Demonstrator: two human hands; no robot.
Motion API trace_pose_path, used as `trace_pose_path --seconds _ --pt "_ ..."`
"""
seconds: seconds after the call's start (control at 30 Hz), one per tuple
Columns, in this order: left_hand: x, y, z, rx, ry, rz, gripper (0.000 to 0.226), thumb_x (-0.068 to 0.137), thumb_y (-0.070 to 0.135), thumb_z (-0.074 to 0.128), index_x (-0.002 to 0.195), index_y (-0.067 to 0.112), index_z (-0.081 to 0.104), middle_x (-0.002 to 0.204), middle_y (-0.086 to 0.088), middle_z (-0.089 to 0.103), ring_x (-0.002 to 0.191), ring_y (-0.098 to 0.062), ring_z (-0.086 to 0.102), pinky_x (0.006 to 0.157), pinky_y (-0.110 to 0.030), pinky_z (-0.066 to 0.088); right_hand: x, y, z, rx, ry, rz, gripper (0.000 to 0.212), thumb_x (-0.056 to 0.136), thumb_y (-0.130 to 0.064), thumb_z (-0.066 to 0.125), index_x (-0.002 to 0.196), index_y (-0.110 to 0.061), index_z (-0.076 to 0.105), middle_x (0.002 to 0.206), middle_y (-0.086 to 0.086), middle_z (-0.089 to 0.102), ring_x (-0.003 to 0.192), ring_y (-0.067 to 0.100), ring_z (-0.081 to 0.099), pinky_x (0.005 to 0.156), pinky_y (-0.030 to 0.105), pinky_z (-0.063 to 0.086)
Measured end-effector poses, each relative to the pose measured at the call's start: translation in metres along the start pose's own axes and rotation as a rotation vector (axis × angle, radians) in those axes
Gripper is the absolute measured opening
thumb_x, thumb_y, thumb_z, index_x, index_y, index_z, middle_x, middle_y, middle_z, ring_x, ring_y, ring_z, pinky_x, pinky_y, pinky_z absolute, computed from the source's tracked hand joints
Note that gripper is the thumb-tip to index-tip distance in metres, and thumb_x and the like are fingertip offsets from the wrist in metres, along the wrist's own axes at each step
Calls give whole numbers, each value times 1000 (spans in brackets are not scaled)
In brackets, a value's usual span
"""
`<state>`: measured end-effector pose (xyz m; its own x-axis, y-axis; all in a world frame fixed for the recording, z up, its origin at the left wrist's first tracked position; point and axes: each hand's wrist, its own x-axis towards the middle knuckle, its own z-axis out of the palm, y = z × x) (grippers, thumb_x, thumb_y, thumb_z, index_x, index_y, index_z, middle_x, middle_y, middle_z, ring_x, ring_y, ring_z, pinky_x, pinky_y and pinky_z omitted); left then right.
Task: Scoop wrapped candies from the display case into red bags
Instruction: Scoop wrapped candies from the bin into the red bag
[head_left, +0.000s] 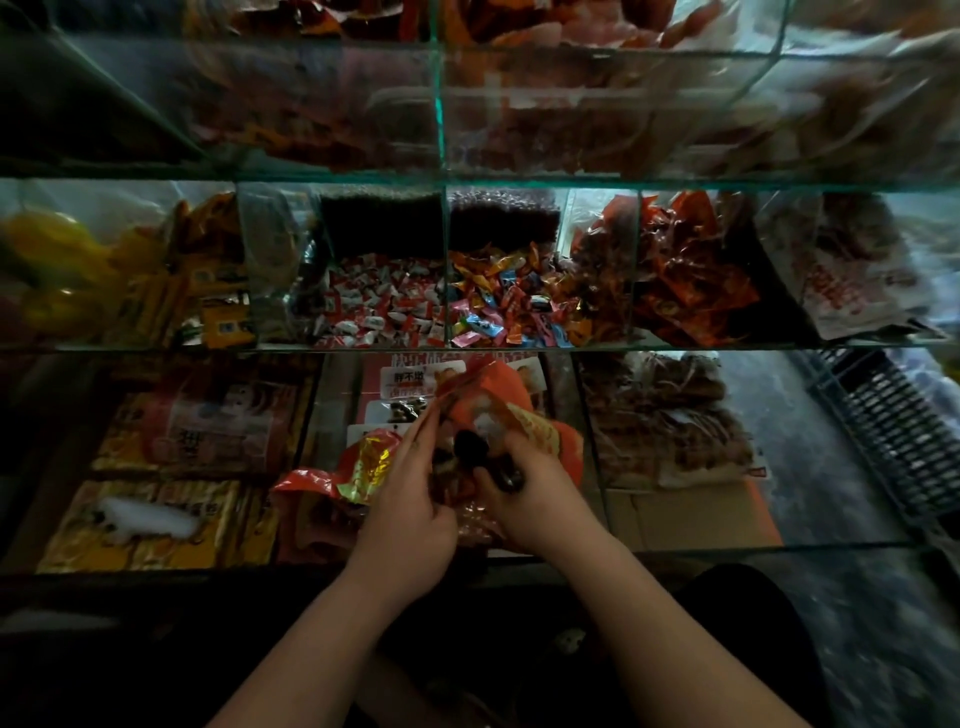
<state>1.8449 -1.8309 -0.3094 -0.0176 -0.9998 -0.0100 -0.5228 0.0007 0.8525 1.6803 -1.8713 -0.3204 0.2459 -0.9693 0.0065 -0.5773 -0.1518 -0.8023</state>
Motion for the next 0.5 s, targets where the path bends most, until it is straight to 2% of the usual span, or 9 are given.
trace_pose_path --seconds 0.07,0.13,0.23,0.3,0.37,0.43,0.47,0.5 --pt "-4 -5 -1 -15 -9 -17 97 90 -5 56 161 46 13 164 27 17 151 6 16 114 -10 24 -1 0 4 -21 -2 16 34 90 -23 67 88 -54 53 79 -39 60 73 -19 57 58 0 39" --pt "-10 -11 -2 -7 -9 -18 98 92 -3 56 160 48 9 164 30 13 151 8 12 112 -5 19 -4 0 4 -12 -5 62 36 87 -27 63 80 -61 53 79 -40 61 68 -16 59 55 3 42" --pt "-18 -13 -3 13 -38 -35 105 89 -2 56 156 58 1 165 31 5 153 5 7 119 -22 20 -6 -5 2 74 -40 169 19 84 -34 60 81 -52 64 75 -27 70 61 -8 66 51 12 48" --pt "-22 -13 -2 16 -72 -33 106 88 0 55 155 60 -2 166 30 3 154 2 4 122 -32 22 -5 -7 2 100 -13 199 18 84 -32 61 79 -49 67 76 -24 72 66 -6 67 52 10 47" --pt "-24 -14 -3 9 -87 -35 104 89 2 55 157 56 -1 167 27 3 155 1 3 125 -39 23 -5 -9 2 133 68 226 22 87 -25 63 68 -36 66 65 -16 68 56 2 63 45 17 45" --pt "-25 -16 -4 -14 -84 -48 102 90 3 57 158 53 0 167 24 6 155 0 6 125 -43 25 -8 -11 1 194 187 292 27 87 -24 63 62 -33 63 55 -16 63 46 0 56 41 16 40" --pt "-24 -16 -4 -25 -81 -59 102 91 3 58 158 54 0 167 25 6 154 0 7 125 -42 26 -11 -11 0 252 237 345 19 84 -28 63 67 -35 65 58 -17 66 49 -3 60 44 18 47" --pt "-23 -15 -5 -34 -78 -65 103 91 3 59 157 55 -1 167 26 5 154 1 8 124 -42 27 -14 -12 -1 319 270 397 8 81 -33 63 75 -35 69 66 -14 72 56 -1 67 51 27 57"
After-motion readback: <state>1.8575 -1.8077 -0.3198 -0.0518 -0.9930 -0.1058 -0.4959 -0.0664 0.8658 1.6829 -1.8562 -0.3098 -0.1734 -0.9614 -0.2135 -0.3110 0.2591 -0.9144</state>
